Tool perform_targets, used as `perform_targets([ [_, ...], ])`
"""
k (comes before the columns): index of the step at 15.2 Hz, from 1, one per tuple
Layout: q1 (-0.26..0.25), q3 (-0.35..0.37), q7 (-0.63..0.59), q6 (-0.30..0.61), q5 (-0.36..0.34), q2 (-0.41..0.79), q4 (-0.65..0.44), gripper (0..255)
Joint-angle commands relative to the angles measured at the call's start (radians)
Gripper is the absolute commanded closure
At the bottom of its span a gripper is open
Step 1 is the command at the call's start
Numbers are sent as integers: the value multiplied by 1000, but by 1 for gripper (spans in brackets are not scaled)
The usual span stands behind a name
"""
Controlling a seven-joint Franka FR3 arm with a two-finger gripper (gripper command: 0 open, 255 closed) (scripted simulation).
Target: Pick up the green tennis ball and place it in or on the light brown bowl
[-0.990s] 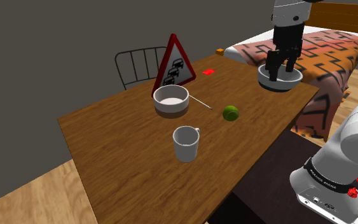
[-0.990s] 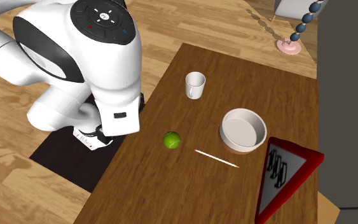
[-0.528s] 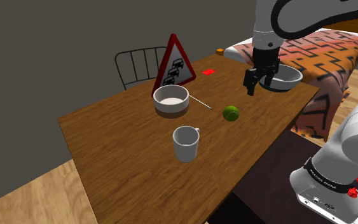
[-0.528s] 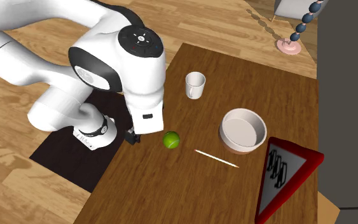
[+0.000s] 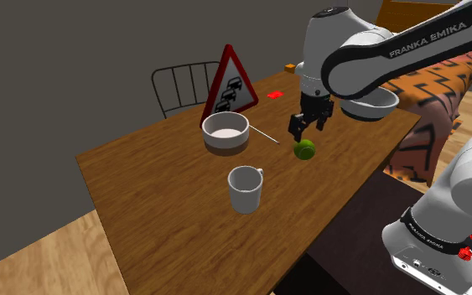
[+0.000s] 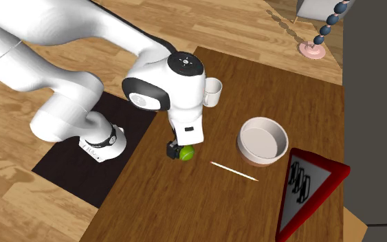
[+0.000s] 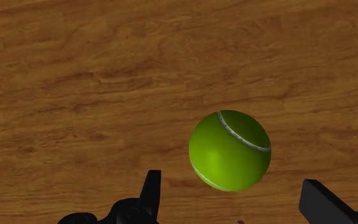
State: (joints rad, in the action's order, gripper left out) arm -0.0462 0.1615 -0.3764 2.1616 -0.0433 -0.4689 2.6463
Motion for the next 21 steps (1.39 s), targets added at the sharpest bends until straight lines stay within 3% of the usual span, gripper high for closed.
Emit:
perform_targets([
  [1, 4, 16, -28, 73, -12, 42, 11, 0],
  [8, 19, 21, -43, 199, -34, 117, 61, 0],
  [16, 19, 21, -43, 199, -34, 117, 61, 0],
  [17, 19, 21, -43, 199, -34, 117, 61, 255],
  [21, 19, 21, -43, 199, -34, 117, 61, 255],
])
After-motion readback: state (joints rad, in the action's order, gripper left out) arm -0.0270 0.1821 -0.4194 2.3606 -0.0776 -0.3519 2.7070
